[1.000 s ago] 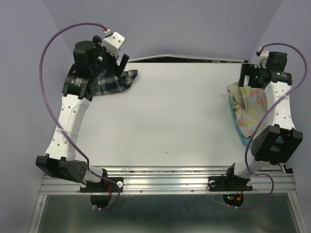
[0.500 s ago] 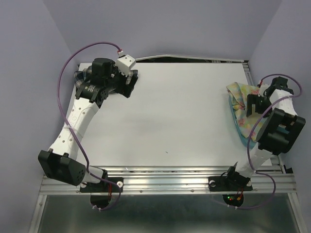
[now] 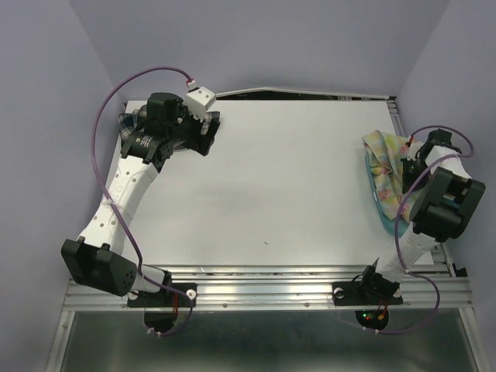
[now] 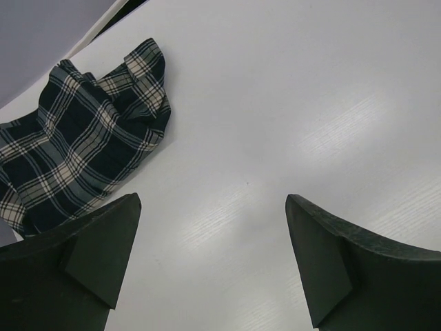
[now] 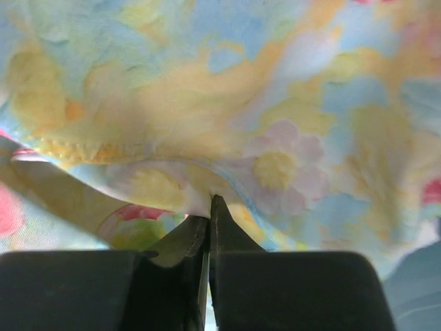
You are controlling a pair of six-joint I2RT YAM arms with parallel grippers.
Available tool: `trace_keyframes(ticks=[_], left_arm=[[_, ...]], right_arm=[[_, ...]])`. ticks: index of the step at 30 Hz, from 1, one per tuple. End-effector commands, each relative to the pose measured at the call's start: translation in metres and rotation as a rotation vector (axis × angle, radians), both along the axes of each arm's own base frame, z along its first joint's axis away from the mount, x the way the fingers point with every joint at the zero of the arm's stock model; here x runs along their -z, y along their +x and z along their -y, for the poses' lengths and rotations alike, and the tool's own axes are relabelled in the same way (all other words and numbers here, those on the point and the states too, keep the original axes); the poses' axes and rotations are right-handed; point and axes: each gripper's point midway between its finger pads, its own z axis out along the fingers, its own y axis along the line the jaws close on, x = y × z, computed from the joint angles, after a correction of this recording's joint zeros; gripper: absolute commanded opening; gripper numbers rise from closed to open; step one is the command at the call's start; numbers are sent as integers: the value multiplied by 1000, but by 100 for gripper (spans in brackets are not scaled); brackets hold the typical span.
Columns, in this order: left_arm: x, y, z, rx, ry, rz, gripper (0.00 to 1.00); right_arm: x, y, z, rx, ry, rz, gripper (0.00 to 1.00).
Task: Fold and stack the skirts
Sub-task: Grab the skirt from the pile, then move the skirt to the center of the board
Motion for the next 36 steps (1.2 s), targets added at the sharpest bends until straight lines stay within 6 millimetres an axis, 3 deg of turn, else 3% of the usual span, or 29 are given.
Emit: trace_keyframes(ticks=[1, 4, 5, 7, 8, 11, 12, 13, 15, 16, 18, 19, 20, 21, 22, 26, 29, 30, 32, 33, 36], left_arm=[[-11, 4, 3, -3, -32, 35, 99], [-13, 3, 3, -5, -33, 38, 99], [-14, 3, 3, -4, -33, 41, 99], [-14, 3, 3, -5, -35, 41, 99], [-13, 4, 2, -14, -36, 41, 99], [-17, 7, 1, -30, -45, 47, 99], [-18, 8, 1, -36, -48, 50, 99], [-20, 8, -1, -45, -51, 53, 98], [-28, 13, -8, -87, -77, 65, 98], [-31, 15, -13, -104, -92, 65, 98], [-42, 20, -21, -131, -162, 61, 99], [-44, 27, -42, -180, -189, 56, 98], [-55, 27, -45, -161, -235, 63, 99], [-61, 29, -54, -185, -278, 59, 99], [-73, 31, -67, -194, -308, 77, 99], [-95, 27, -97, -230, -351, 121, 98], [-98, 23, -107, -241, -338, 129, 99], [-97, 22, -109, -243, -333, 127, 99], [-94, 18, -113, -250, -316, 131, 98], [-92, 16, -114, -250, -311, 130, 99], [-85, 9, -116, -246, -293, 129, 98]], right_arm=[[-71, 32, 22, 10, -127, 182, 1], [-114, 42, 21, 10, -149, 285, 1], [-148, 48, 19, 8, -159, 360, 1], [-184, 54, 17, 12, -166, 443, 1], [-221, 61, 13, 9, -169, 530, 1], [-276, 70, 1, 1, -141, 677, 1], [-311, 74, -4, -15, -149, 762, 1], [-328, 75, -9, -22, -140, 805, 1], [-359, 80, -27, -65, -69, 899, 1], [-392, 79, -36, -89, -62, 977, 1], [-425, 78, -64, -160, 53, 1075, 1], [-441, 76, -75, -187, 91, 1120, 1], [-470, 71, -96, -234, 182, 1202, 1], [-484, 66, -108, -264, 229, 1241, 1], [-511, 60, -119, -322, 243, 1330, 1], [-564, 30, -173, -440, 552, 1446, 1], [-579, 24, -201, -522, 688, 1460, 1], [-580, 21, -224, -569, 748, 1439, 1], [-573, 22, -249, -603, 823, 1387, 1], [-559, 25, -273, -627, 896, 1326, 1], [-540, 21, -303, -638, 966, 1265, 1]])
